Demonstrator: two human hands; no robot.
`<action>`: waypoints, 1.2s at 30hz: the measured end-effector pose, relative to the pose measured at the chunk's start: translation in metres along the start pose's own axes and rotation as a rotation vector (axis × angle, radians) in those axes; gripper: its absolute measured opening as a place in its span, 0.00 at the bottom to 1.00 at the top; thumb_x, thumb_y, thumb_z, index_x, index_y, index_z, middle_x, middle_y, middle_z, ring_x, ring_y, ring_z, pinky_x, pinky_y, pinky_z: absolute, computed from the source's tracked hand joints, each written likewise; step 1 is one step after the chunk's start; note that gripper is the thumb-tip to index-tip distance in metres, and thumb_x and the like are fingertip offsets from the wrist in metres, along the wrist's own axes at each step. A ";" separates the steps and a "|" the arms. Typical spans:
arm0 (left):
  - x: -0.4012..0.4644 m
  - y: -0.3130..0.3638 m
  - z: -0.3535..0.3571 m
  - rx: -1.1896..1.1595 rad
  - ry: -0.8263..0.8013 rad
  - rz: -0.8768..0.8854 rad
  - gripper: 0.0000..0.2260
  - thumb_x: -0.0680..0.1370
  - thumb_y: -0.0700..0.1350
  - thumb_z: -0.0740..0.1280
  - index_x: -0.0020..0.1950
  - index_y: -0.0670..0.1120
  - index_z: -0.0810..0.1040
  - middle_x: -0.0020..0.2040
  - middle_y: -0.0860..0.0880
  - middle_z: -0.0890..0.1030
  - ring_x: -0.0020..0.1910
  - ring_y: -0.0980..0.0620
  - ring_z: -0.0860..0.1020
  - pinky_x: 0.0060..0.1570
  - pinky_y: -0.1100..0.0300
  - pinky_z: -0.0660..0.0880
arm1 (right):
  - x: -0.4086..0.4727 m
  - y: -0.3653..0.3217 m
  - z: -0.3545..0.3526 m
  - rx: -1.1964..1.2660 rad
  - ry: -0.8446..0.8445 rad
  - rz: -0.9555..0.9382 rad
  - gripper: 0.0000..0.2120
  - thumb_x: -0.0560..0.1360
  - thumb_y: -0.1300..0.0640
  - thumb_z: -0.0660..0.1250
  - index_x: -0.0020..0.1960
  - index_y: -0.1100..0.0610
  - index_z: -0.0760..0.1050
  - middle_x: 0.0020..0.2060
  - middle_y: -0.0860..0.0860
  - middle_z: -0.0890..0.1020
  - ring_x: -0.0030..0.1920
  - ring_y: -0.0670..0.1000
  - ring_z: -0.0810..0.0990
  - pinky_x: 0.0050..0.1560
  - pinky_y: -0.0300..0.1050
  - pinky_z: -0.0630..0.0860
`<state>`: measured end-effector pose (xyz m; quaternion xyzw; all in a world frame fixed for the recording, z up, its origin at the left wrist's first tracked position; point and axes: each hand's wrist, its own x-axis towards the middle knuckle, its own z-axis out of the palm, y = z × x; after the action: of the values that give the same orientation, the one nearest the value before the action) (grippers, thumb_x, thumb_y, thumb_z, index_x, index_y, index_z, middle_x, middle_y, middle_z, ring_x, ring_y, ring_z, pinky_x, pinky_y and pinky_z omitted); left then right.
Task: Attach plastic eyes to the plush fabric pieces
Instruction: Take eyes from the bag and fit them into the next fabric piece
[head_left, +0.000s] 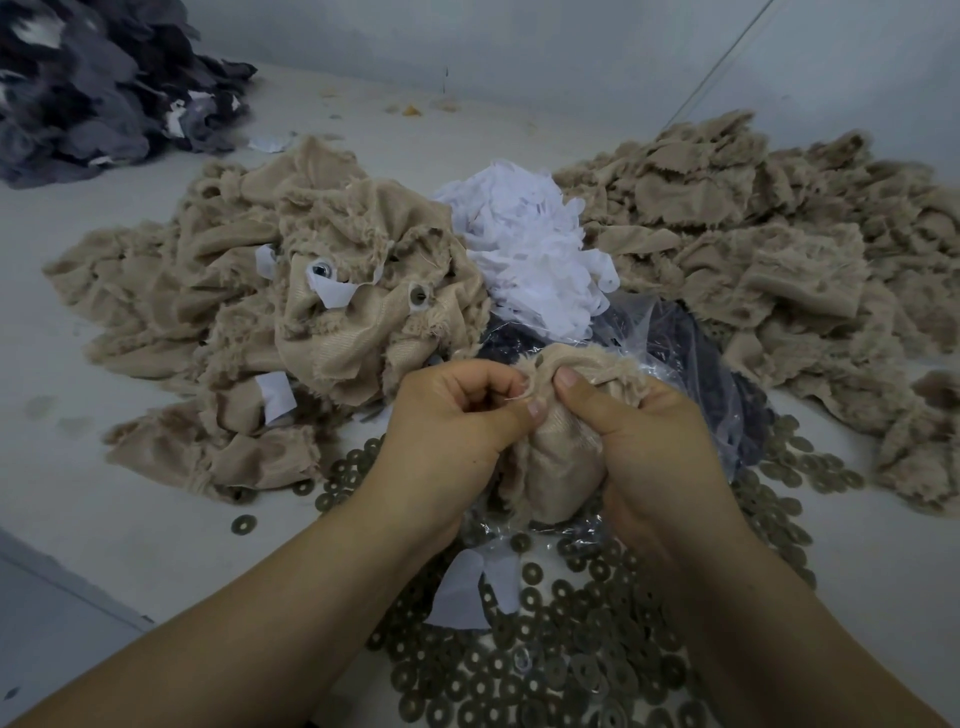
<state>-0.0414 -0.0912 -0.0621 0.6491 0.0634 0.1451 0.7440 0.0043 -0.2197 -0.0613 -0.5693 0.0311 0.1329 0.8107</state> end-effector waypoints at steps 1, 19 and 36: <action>0.000 0.000 0.000 0.019 0.007 0.008 0.08 0.72 0.32 0.73 0.37 0.43 0.83 0.36 0.44 0.81 0.37 0.48 0.78 0.42 0.56 0.79 | 0.000 0.000 0.000 0.002 -0.006 0.001 0.09 0.66 0.60 0.77 0.45 0.61 0.84 0.44 0.60 0.87 0.47 0.60 0.87 0.52 0.57 0.82; 0.002 0.001 -0.004 -0.058 -0.005 -0.081 0.06 0.70 0.40 0.74 0.35 0.48 0.82 0.36 0.42 0.79 0.36 0.47 0.77 0.38 0.58 0.77 | -0.001 0.002 0.001 -0.064 -0.107 0.006 0.12 0.64 0.53 0.76 0.45 0.58 0.86 0.45 0.59 0.87 0.48 0.58 0.87 0.50 0.53 0.83; 0.000 0.001 -0.006 0.214 0.048 0.091 0.06 0.73 0.40 0.75 0.37 0.44 0.82 0.34 0.41 0.81 0.31 0.51 0.77 0.33 0.57 0.77 | 0.000 -0.002 0.003 0.019 -0.128 0.175 0.19 0.64 0.55 0.76 0.50 0.65 0.82 0.47 0.61 0.86 0.51 0.59 0.86 0.56 0.55 0.81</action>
<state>-0.0431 -0.0857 -0.0617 0.7235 0.0669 0.1866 0.6613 0.0043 -0.2180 -0.0585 -0.5470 0.0301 0.2391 0.8017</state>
